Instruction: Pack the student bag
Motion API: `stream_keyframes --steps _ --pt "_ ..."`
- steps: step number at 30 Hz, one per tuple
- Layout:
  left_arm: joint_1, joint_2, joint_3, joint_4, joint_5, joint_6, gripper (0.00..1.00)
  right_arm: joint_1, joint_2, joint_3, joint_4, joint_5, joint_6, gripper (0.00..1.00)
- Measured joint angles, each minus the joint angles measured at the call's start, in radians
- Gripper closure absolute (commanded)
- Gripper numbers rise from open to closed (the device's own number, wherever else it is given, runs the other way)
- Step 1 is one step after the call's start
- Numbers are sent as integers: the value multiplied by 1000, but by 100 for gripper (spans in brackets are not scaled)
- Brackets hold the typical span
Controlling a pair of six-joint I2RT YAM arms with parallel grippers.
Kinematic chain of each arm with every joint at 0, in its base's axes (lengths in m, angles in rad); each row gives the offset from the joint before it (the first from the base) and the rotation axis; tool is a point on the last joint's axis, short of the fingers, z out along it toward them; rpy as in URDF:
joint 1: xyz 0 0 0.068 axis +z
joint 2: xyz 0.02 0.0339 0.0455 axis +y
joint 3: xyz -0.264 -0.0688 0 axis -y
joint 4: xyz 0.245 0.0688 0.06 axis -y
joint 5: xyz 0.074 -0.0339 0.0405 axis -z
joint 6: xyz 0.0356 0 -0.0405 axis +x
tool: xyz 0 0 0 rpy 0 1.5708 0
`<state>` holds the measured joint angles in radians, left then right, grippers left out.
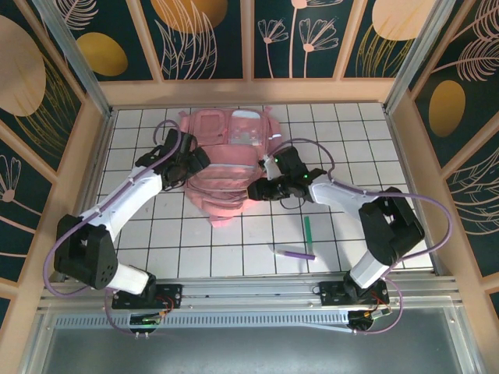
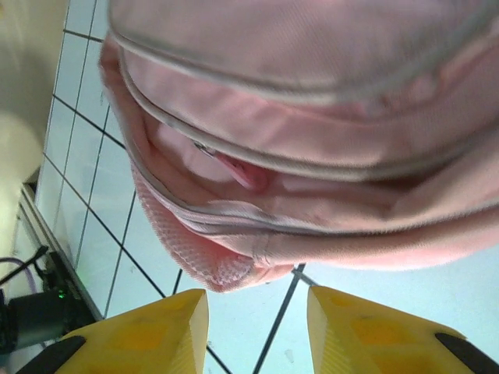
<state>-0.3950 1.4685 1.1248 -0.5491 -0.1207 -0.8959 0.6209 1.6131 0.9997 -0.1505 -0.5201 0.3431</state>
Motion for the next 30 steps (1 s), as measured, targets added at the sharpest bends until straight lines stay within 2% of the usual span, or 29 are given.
stream_keyframes --steps 3,7,15,23,24,27,28,30 --pt "-2 54 9 -70 11 -45 19 -14 -7 56 -32 26 -51 61" --pt "-2 161 68 -140 11 -122 21 -27 -7 92 -39 50 -76 60" --pt "-2 251 190 -98 20 -194 32 -26 -52 51 -13 55 -72 60" --pt "-2 353 192 -58 35 -235 29 -26 -64 48 -7 57 -75 60" --pt "-2 353 189 -53 34 -243 38 -25 -64 48 -7 57 -76 60" --pt "-2 351 175 -38 26 -263 89 -24 -64 47 -5 61 -76 60" --pt "-1 347 166 -36 26 -266 100 -23 -64 44 -3 64 -76 60" --pt "4 337 158 -19 27 -270 100 -17 -64 31 6 69 -84 59"
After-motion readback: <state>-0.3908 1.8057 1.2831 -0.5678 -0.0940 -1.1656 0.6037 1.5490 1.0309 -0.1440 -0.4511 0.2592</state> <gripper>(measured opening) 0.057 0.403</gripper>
